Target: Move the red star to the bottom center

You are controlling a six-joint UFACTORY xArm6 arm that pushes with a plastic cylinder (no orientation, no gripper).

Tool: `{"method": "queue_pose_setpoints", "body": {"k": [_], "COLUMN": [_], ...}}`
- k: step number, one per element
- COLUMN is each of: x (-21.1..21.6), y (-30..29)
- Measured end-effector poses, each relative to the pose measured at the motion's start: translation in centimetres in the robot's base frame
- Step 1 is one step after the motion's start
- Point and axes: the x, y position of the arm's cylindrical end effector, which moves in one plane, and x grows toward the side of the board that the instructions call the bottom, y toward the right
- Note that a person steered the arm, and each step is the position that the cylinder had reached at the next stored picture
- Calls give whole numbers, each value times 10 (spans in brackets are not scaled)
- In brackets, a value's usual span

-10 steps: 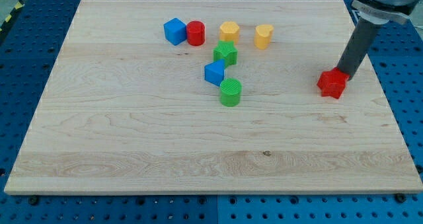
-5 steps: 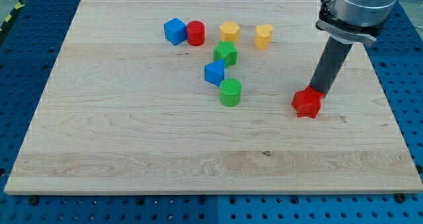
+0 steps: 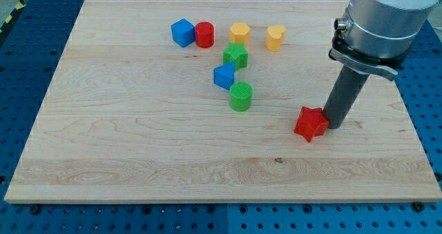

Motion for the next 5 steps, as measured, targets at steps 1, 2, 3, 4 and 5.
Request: {"method": "queue_pose_setpoints", "body": {"k": [1, 2, 3, 4, 5], "x": [8, 10, 10, 10, 9], "y": [-8, -18, -36, -60, -79]}}
